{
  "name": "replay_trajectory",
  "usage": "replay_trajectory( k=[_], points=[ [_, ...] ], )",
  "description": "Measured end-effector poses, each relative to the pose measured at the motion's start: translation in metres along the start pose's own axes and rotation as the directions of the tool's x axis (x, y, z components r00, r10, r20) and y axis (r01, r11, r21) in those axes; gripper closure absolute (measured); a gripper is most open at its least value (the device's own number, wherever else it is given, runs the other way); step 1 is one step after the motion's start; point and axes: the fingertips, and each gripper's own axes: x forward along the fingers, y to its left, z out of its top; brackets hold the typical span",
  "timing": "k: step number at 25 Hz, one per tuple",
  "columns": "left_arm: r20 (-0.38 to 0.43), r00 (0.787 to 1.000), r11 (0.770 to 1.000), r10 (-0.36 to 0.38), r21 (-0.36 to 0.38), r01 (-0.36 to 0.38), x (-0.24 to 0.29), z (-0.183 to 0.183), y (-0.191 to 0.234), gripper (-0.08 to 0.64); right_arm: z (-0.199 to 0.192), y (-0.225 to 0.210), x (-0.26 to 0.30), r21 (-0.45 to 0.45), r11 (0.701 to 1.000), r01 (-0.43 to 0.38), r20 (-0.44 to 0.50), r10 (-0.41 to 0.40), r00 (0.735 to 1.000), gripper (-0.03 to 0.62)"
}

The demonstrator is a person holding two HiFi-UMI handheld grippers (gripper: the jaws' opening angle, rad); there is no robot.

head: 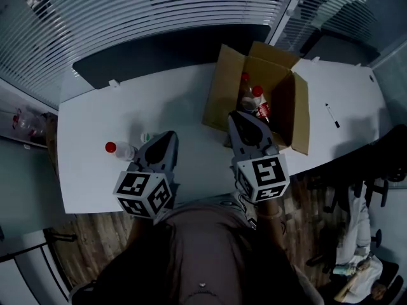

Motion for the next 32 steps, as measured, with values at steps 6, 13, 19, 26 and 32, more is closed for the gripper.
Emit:
replay_trajectory(
  k=[6,13,19,26,32],
  points=[
    [0.0,1.0,1.0,-0.014,-0.007,0.014,0.018,-0.002,-0.016,0.551,0.008,-0.048,-0.005,-0.005,0.997,0.075,0.012,-0.075,0.997,0.549],
    [0.003,1.0,1.0,-0.012,-0.022,0.012,0.036,-0.004,-0.029,0.551,-0.001,-0.094,0.001,-0.002,0.995,0.099,-0.057,-0.099,0.993,0.535],
    [-0.002,1.0,0.999,0.001,-0.034,-0.001,0.045,-0.008,-0.035,0.551,-0.02,-0.114,0.019,-0.001,0.997,0.076,-0.133,-0.076,0.988,0.451],
    [-0.002,0.999,0.999,0.035,-0.039,-0.035,0.049,-0.008,-0.028,0.551,-0.05,-0.132,0.048,0.021,0.997,0.073,-0.226,-0.067,0.972,0.41],
    [-0.011,0.998,0.997,0.06,-0.047,-0.061,0.052,-0.008,-0.019,0.551,-0.074,-0.14,0.067,0.076,0.995,0.063,-0.31,-0.037,0.95,0.393]
  ],
)
